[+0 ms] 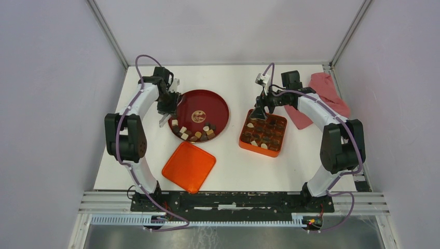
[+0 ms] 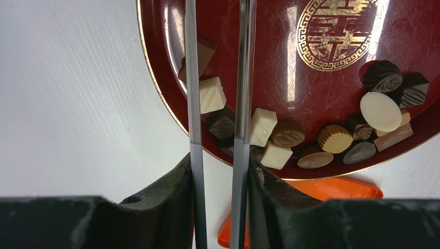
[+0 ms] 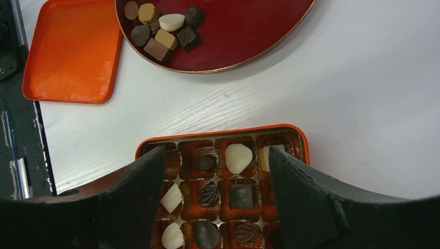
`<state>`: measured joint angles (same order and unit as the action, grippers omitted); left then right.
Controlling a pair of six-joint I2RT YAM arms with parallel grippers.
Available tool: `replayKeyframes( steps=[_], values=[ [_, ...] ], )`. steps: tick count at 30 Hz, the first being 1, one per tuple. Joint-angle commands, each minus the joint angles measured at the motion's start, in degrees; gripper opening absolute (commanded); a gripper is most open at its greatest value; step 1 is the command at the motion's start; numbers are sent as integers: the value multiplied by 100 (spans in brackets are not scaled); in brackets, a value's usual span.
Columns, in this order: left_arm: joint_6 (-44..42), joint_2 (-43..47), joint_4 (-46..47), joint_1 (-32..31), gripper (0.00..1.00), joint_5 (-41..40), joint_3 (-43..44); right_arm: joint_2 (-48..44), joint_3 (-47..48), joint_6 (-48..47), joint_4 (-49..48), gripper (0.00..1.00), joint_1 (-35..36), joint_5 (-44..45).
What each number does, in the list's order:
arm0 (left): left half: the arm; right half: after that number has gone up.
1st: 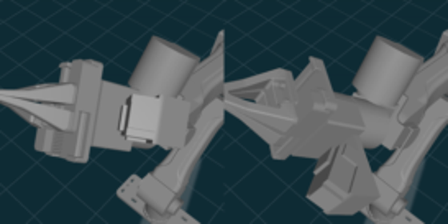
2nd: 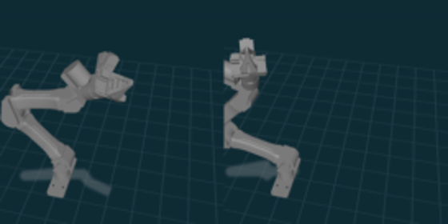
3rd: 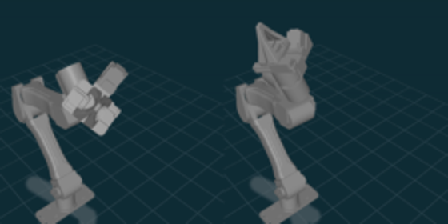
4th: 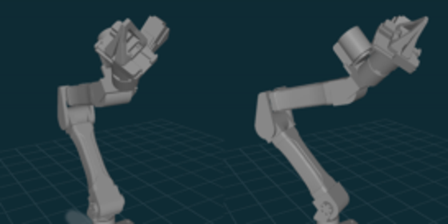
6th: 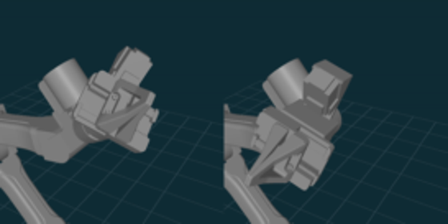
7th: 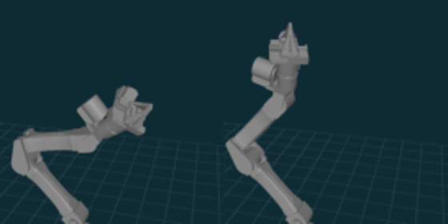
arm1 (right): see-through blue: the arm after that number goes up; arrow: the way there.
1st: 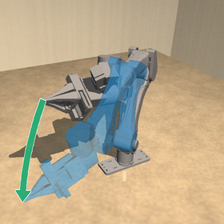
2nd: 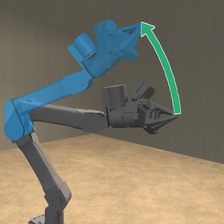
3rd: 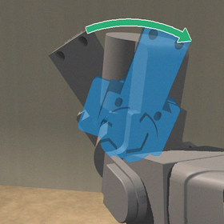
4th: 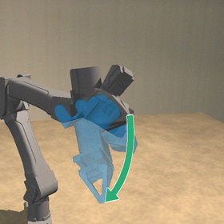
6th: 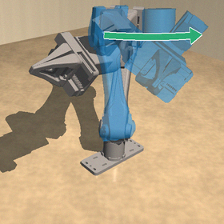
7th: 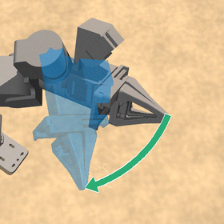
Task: Pack the chocolate
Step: Pick up the fake chocolate from the plate.
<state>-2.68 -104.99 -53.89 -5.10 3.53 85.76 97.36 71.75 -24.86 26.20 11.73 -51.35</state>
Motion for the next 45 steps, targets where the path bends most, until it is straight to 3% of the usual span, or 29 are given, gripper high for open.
replayKeyframes(
  steps=[1, 45],
  values=[
    [-172, -38, 148, 26, 41, 25, 269, -2, 120, -19, -44, 78, -7, 2],
    [0, -300, 282, -21, 44, 253, 431, -137, -7, -45, -49, 78, 2, 12]
  ],
)
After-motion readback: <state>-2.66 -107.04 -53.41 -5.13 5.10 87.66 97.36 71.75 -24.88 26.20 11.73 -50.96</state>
